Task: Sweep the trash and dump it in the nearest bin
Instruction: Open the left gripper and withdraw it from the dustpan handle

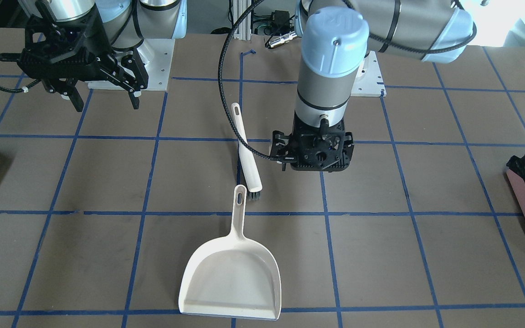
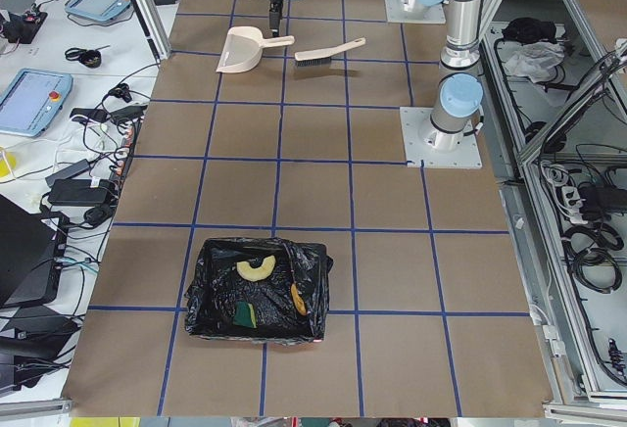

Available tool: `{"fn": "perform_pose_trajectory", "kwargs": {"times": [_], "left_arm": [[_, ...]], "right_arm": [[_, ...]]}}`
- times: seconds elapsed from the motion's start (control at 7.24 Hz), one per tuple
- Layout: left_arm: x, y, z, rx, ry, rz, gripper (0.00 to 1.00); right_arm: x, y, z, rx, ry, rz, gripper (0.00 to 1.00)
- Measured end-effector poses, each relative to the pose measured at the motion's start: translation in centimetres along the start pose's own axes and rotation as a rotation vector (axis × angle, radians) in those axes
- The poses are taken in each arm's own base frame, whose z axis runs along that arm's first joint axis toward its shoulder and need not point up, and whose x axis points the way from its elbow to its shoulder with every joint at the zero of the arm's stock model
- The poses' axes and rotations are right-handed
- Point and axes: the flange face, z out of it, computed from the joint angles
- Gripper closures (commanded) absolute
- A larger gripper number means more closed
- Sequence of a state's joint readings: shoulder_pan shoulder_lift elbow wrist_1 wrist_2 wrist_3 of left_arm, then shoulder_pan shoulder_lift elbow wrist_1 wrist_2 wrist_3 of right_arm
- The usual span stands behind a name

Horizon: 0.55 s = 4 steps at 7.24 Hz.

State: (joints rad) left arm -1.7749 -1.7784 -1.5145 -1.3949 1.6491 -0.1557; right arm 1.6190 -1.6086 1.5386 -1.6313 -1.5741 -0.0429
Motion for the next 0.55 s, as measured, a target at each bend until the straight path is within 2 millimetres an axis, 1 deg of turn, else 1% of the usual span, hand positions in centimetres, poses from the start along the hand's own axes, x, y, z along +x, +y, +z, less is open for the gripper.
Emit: {"fn": "perform_pose_trajectory", "kwargs": {"times": [0.28,0.41,0.55], "left_arm": [[-2.9,2.6,-4.1,-0.003,-0.019,0.010,0.00],[-5.3,3.3,-5.7,-0.001,-0.017,0.035,0.00],[-8.3,3.8,-7.3,0.014,-0.009,0.055,0.00]], "right_arm": [[-0.1,0.0,0.0,0.000,0.000,-0.002,0.00],[-0.1,0.1,0.0,-0.001,-0.001,-0.002,0.00],[-0.1,0.1,0.0,-0.001,-0.001,-0.002,0.00]]}}
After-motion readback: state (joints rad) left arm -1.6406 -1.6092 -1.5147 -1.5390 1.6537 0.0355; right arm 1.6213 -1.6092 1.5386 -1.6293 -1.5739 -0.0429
